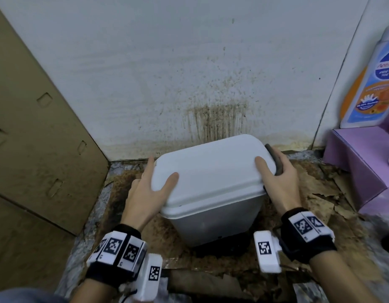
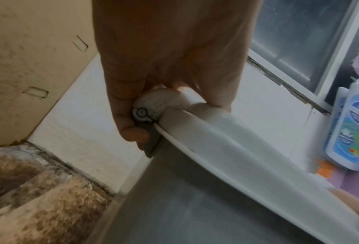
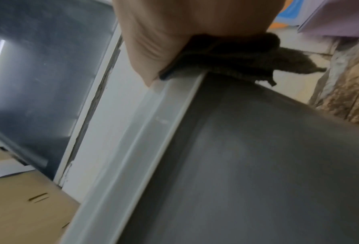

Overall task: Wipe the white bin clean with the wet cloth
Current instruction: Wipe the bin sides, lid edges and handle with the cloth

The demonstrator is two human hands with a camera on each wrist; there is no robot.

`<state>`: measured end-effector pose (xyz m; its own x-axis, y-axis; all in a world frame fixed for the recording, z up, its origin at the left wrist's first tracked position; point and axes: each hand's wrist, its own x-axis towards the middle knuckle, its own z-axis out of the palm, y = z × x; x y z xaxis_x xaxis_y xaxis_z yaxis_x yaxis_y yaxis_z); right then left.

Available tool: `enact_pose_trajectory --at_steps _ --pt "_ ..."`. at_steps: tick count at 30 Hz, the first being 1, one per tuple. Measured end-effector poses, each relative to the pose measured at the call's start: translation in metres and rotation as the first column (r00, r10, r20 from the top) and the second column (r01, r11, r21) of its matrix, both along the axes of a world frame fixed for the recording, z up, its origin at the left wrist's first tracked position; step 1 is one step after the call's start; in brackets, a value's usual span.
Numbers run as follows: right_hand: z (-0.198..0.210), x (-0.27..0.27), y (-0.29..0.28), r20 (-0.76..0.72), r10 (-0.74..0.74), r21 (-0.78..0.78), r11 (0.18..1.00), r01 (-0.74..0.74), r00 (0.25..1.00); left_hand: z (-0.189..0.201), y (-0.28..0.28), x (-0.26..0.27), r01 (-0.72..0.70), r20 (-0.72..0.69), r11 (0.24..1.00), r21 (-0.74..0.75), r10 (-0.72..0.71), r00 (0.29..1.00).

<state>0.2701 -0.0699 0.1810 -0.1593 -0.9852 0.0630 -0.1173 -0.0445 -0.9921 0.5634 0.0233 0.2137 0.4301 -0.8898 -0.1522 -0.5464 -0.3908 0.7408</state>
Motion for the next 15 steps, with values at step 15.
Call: enact_pose_trajectory --at_steps 15 --pt "-0.002 0.032 0.042 0.063 -0.299 0.01 0.954 0.299 0.952 -0.007 -0.042 0.033 0.208 0.057 0.975 -0.083 -0.204 0.977"
